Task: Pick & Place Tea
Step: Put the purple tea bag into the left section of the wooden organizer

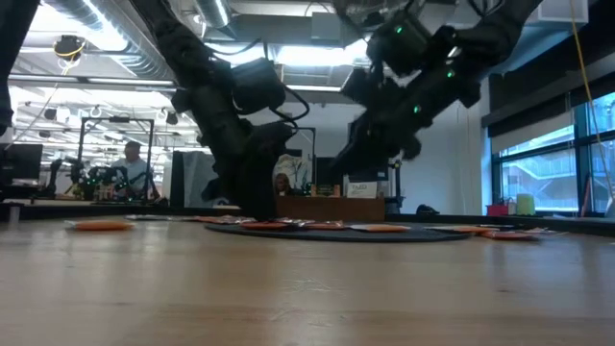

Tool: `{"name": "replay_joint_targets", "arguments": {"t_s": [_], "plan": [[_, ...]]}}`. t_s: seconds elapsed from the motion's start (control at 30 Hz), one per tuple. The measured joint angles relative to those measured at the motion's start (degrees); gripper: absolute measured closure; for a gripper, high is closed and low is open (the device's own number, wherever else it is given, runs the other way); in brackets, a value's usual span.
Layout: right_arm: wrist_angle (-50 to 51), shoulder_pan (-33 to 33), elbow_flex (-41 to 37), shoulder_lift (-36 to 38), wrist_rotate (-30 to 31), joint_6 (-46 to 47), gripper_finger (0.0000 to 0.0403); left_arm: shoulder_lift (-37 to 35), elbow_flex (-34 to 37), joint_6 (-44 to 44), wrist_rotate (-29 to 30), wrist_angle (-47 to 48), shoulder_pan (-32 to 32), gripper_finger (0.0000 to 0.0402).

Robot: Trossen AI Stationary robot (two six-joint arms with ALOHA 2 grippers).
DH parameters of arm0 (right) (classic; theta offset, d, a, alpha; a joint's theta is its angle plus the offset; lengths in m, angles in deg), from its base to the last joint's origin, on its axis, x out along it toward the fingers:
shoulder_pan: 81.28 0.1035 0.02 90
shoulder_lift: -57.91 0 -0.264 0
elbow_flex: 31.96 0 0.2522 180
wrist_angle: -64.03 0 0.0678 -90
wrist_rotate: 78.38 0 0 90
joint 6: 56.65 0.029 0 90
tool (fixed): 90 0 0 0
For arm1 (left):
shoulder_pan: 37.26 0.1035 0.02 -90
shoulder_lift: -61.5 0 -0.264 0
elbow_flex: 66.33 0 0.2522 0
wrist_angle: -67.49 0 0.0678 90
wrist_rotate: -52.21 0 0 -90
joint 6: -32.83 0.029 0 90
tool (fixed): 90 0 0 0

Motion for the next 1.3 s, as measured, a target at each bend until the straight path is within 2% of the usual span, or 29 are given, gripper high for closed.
{"name": "replay_joint_targets", "arguments": {"t_s": [0.2, 0.47, 0.67, 0.8, 0.93, 1.3], "plan": [[1.6, 0.2, 2.5, -4.5, 0.1, -3.2, 0.0331, 0.0, 0.0, -1.4, -3.9, 0.1, 0.0, 0.0308], [3.5, 0.4, 3.2, -5.1, -0.5, -4.3, 0.0325, 0.1, 0.1, -2.8, -4.5, -0.5, -0.1, 0.0308], [3.4, 0.4, 3.2, -5.1, -0.6, -6.8, 0.0267, 0.2, 0.2, -3.8, -4.7, -0.8, 0.0, 0.0308], [3.3, 0.4, 3.2, -5.1, -0.6, -3.4, 0.0223, 0.2, 0.2, -4.5, -4.7, -0.8, 0.0, 0.031], [3.0, 0.4, 3.2, -5.1, -0.2, -5.8, 0.0199, 0.2, 0.2, -5.8, -4.7, -0.9, 0.0, 0.0308], [-0.4, 1.3, 3.2, -5.2, -0.2, -23.7, 0.0224, 0.2, 0.2, -5.9, -4.8, -0.9, -0.1, 0.0307]]}}
